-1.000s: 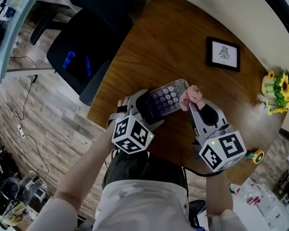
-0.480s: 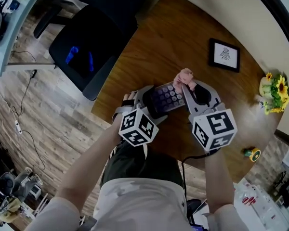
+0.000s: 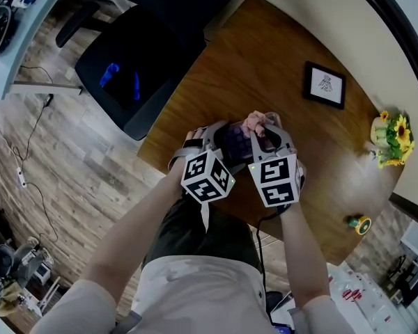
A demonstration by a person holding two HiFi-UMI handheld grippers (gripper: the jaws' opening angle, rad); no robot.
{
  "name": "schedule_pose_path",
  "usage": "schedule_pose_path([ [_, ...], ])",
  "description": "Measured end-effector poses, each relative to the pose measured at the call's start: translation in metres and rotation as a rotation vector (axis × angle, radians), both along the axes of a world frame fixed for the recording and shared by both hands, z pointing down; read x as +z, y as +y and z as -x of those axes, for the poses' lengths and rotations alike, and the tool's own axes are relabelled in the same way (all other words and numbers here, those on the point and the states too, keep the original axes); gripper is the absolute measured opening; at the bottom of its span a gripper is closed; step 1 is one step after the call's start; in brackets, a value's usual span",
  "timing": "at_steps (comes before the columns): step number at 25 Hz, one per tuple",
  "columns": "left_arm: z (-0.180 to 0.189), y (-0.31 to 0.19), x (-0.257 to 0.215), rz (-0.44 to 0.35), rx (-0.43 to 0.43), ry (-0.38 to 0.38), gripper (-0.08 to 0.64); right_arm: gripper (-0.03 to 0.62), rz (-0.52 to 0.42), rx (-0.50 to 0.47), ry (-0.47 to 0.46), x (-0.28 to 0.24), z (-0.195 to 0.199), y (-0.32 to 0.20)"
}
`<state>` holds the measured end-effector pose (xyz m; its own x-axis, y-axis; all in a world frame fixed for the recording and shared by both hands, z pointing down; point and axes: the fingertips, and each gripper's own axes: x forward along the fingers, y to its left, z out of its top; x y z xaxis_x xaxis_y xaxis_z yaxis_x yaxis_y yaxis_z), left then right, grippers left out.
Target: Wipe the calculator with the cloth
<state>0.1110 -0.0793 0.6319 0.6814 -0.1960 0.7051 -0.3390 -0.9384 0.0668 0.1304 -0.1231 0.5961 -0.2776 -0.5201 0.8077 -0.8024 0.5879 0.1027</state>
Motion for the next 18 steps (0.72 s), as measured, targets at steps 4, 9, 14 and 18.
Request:
schedule_pose_path([
  [4,0.002,0.001,0.000,0.000,-0.002,0.000,0.486,0.044,0.002,0.023,0.030,0.001,-0.004,0.013],
  [9,0.000,0.001,-0.001,-0.002,-0.004,0.000,0.486,0.043,0.049,0.034,0.006,0.002,-0.017,0.032],
  [14,0.001,0.002,-0.001,0.003,0.002,0.000,0.486,0.043,0.109,0.016,0.029,0.002,-0.026,0.046],
  [18,0.004,0.001,-0.002,0.003,0.001,0.000,0.486,0.043,0.247,0.018,0.050,0.006,-0.044,0.069],
])
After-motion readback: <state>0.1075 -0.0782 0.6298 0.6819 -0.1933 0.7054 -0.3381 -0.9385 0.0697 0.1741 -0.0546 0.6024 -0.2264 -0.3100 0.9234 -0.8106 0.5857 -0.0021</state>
